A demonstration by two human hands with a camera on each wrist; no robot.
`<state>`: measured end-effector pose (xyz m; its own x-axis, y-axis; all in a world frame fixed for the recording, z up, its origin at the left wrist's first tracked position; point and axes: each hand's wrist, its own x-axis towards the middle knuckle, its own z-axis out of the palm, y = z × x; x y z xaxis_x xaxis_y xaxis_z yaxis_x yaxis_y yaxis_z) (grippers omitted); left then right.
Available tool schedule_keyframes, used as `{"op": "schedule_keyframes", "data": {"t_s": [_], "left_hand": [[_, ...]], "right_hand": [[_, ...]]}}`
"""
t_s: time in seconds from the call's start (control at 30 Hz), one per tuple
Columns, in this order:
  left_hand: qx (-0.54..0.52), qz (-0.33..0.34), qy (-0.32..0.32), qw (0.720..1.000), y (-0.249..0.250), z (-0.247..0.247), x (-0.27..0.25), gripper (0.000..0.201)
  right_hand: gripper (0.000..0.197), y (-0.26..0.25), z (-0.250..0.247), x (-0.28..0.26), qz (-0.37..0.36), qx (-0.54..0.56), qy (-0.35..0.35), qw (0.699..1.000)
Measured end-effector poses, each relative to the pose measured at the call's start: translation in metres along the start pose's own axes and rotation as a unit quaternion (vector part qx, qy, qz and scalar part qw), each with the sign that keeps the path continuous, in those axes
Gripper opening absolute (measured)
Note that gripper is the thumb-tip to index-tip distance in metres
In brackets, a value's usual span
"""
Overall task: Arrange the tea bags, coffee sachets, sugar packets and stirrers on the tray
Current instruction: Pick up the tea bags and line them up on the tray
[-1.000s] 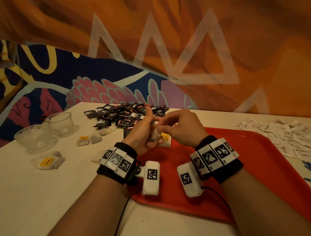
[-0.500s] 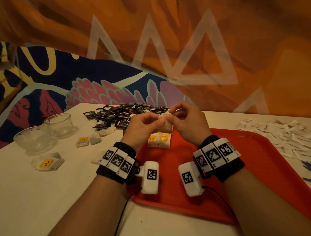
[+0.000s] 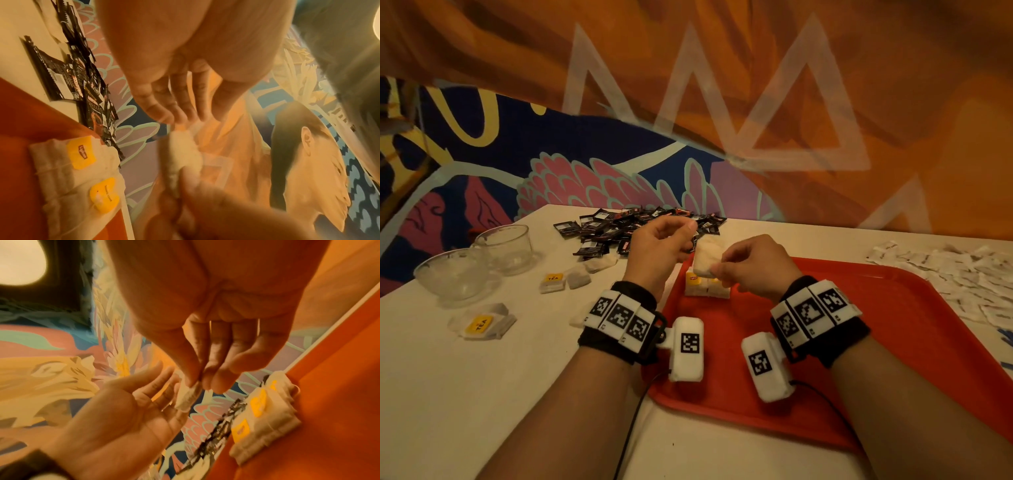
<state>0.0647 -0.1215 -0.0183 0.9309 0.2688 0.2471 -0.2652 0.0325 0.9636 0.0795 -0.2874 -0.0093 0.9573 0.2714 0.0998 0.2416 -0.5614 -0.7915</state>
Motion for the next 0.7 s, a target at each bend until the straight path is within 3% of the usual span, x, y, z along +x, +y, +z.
{"op": "schedule_keyframes", "data": {"t_s": [0.1,0.23,0.43,0.7], "left_hand": [[-0.021,-0.03,0.066,0.997,-0.001,-0.005,0.005,0.006],[-0.052,-0.057,0.091,0.993,0.0,-0.011,0.008,0.008],[-0.049,-0.076,0.097,0.991,-0.003,-0.013,0.01,0.009],[-0.045,-0.088,0.099,0.99,-0.002,-0.014,0.011,0.007]], "right_hand": [[0.009,-0.001,0.008,0.008,0.071,-0.055,-0.053,0.995],[0.021,-0.002,0.022,0.021,0.12,-0.129,-0.109,0.978],[0.024,0.0,0.035,0.031,0.164,-0.148,-0.114,0.969],[0.036,-0.005,0.049,0.039,0.157,-0.254,-0.112,0.948]]}}
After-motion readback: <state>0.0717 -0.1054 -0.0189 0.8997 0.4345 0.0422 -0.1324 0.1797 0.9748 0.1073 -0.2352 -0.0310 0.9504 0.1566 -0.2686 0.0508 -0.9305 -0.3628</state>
